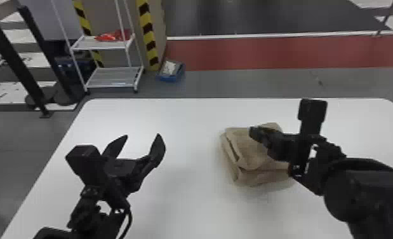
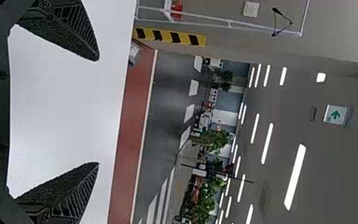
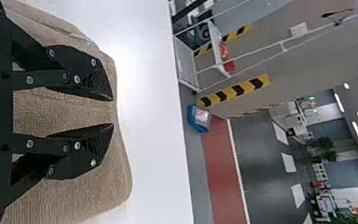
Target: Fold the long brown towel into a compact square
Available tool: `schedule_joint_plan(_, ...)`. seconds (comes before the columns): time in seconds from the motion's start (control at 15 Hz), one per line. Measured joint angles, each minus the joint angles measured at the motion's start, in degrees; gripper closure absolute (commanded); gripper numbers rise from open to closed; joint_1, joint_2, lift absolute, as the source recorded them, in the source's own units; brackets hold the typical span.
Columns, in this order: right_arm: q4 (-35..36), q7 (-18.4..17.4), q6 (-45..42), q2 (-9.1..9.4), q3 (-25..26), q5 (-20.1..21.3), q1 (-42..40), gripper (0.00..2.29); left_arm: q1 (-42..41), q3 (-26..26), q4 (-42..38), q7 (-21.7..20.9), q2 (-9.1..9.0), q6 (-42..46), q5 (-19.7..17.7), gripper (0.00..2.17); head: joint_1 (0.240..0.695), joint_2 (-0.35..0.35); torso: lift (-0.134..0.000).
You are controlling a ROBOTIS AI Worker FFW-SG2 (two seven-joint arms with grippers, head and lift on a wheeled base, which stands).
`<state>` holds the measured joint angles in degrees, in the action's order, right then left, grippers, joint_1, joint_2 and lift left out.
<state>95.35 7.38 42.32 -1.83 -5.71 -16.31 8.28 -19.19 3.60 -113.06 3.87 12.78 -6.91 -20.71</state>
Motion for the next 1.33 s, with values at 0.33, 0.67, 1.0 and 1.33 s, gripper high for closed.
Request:
schedule_joint_plan(0.33, -6.75, 0.56, 3.18, 1.67, -7.60, 2.52, 5.15, 2.18, -0.28, -0.43, 0.03, 0.00, 0.23, 0.12, -0.17, 0.08, 0.695, 0.198, -0.123)
schedule_joint_plan(0.67, -4.50, 3.32, 6.18, 1.82, -9.59, 1.26, 3.37, 2.18, -0.50, -0.70, 0.03, 0.00, 0.19, 0.18, -0.47, 0.08, 0.695, 0.232, -0.123)
schedule_joint_plan(1.0, 2.24, 5.36, 11.70, 1.83, -12.80, -0.03, 0.97, 2.18, -0.66, -0.74, -0.04, 0.00, 0.10, 0.16, -0.47, 0.08, 0.695, 0.284, -0.123)
schedule_joint_plan(1.33, 13.63, 6.31, 13.93, 1.78, -10.96, 0.57, -5.52, 2.18, -1.08, -1.11, -0.17, 0.00, 0.34, 0.60, -0.79, 0.08, 0.695, 0.315, -0.123)
